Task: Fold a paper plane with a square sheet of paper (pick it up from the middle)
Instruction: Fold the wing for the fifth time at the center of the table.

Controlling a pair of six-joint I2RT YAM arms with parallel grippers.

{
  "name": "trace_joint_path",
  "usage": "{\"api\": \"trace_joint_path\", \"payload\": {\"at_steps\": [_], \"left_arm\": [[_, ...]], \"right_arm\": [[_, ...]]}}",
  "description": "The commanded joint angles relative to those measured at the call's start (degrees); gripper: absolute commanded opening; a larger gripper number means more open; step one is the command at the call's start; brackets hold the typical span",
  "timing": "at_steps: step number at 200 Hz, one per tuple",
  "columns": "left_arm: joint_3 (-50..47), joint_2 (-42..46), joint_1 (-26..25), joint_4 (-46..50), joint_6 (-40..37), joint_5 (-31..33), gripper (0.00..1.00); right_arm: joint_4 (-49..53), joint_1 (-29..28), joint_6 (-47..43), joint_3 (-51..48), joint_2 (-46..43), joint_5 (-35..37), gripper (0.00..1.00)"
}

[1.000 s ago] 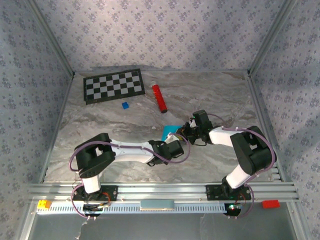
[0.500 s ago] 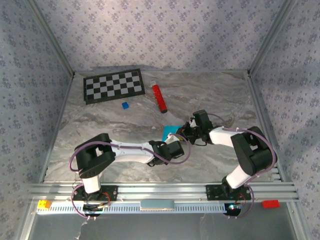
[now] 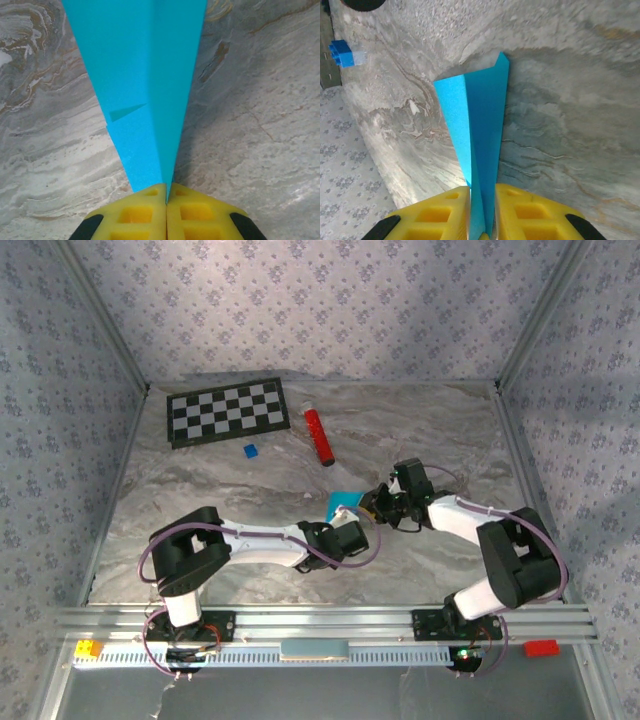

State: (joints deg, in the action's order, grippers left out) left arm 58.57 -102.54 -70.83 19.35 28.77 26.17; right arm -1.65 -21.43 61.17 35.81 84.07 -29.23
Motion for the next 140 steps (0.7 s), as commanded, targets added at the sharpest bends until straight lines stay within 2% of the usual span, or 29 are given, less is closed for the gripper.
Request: {"api": "trace_joint_path", "payload": {"at_steps": [1, 53, 58, 77, 108, 125, 140], "left_arm": [[-1.8, -0.3, 0.7, -2.7, 1.9, -3.1, 0.11], [-1.2, -1.6, 1.8, -2.8, 1.9, -6.3, 0.13], [-1.3, -1.5, 1.9, -3.1, 1.9, -6.7, 0.13], [-1.8, -1.4, 2.7, -3.9, 2.4, -8.7, 0.14], [-2.9, -0.5, 4.0, -6.2, 3.0, -12.7, 0.09], [-4.0, 0.4, 5.4, -8.3, 3.5, -16.2, 0.02], [-5.2, 0.9, 7.5, -10.7, 4.4, -21.3, 0.0]], "right_arm": [[3.4, 1.2, -2.0, -1.7, -1.9, 1.3, 0.22], [5.9, 3.7, -3.5, -3.1, -4.9, 1.5, 0.24], [6.1, 3.8, -3.6, -3.2, -5.2, 1.6, 0.27], [6.9, 4.4, -4.1, -3.7, -6.6, 2.1, 0.27], [6.7, 4.5, -5.9, -4.5, -9.4, 2.1, 0.27], [0.7, 4.5, -6.4, -6.9, -12.6, 0.3, 0.26], [-3.3, 4.3, -6.6, -8.7, -16.3, 0.7, 0.26]]}}
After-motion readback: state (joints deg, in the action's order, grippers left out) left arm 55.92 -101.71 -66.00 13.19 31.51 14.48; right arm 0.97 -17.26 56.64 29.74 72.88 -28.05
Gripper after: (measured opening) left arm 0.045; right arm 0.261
